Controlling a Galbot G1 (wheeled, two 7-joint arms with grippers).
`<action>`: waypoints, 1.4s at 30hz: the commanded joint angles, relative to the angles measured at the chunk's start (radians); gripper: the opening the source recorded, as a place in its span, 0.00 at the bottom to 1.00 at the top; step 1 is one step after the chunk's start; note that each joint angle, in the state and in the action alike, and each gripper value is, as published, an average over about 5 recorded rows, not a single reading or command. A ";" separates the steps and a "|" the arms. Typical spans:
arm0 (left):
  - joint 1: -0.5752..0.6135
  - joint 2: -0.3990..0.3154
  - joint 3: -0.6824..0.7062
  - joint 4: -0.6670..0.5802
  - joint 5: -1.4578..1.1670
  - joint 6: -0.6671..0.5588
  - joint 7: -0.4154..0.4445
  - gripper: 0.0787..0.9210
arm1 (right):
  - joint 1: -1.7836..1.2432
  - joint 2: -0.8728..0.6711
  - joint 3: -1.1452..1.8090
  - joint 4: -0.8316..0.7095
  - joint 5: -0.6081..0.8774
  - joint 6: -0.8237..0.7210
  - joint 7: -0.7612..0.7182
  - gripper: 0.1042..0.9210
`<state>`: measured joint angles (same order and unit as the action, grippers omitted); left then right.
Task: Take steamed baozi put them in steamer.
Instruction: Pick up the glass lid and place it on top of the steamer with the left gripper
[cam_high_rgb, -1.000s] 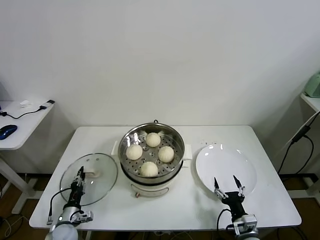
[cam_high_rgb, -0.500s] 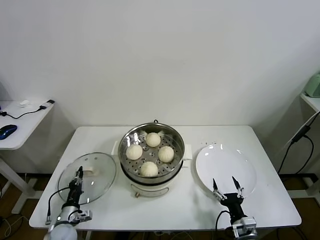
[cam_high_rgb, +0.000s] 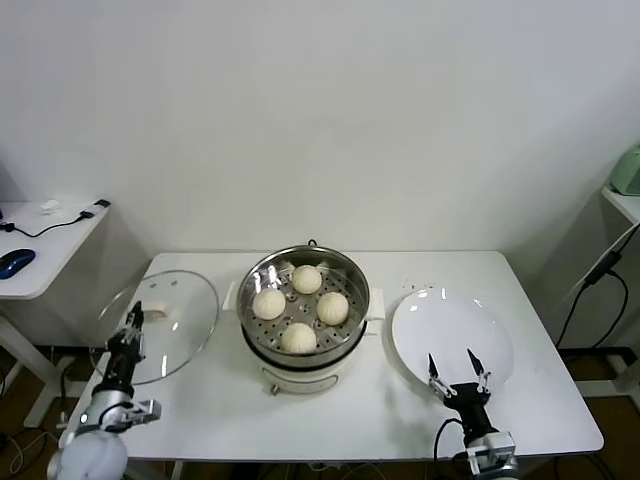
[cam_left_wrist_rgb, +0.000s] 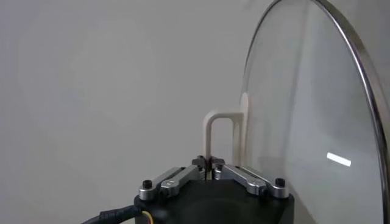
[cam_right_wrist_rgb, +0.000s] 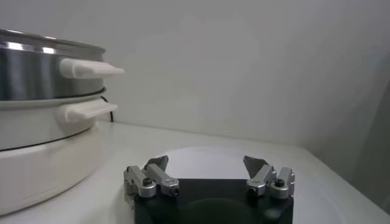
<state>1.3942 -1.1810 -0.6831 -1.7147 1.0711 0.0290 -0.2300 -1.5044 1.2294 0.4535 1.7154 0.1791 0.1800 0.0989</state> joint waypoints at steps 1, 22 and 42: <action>0.048 0.059 -0.019 -0.191 -0.099 0.055 0.110 0.06 | 0.006 -0.005 -0.004 0.005 -0.023 -0.003 0.001 0.88; -0.230 -0.055 0.478 -0.382 0.205 0.558 0.458 0.06 | 0.002 -0.004 -0.029 0.007 -0.072 0.033 0.002 0.88; -0.285 -0.360 0.717 -0.220 0.528 0.592 0.483 0.06 | -0.012 0.020 -0.002 -0.033 -0.053 0.097 0.034 0.88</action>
<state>1.1274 -1.4780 -0.0209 -1.9534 1.5240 0.5979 0.2301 -1.5143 1.2447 0.4435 1.6895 0.1238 0.2561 0.1197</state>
